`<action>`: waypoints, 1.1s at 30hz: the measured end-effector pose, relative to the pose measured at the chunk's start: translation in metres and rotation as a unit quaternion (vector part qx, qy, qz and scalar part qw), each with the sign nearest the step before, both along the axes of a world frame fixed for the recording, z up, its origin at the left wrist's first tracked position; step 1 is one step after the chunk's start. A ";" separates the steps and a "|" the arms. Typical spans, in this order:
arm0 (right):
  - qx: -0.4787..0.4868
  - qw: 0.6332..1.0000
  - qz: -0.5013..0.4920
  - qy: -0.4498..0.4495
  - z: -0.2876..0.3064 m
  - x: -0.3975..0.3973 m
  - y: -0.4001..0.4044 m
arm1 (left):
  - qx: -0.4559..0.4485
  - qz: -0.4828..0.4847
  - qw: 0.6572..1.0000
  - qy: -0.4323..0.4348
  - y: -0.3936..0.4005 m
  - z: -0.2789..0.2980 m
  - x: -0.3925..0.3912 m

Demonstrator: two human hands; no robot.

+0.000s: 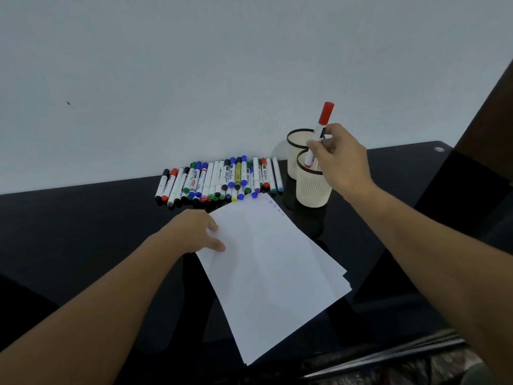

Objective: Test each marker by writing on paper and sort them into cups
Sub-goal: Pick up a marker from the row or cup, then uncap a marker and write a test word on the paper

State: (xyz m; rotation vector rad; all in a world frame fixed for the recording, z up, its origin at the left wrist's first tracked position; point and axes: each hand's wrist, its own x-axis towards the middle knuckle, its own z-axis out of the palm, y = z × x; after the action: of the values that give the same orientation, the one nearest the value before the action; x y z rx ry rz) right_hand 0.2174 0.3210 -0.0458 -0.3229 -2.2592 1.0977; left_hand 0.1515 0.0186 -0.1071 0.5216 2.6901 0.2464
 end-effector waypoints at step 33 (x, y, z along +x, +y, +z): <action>0.222 0.972 0.015 -0.073 0.006 -0.026 0.007 | 0.140 0.034 0.988 0.051 -0.025 -0.015 0.003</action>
State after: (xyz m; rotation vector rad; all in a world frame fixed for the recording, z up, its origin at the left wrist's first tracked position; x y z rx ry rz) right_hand 0.1918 0.3280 -0.0399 -0.1890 -2.5672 0.5670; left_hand 0.1548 -0.0068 -0.1224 0.5374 2.7902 0.6408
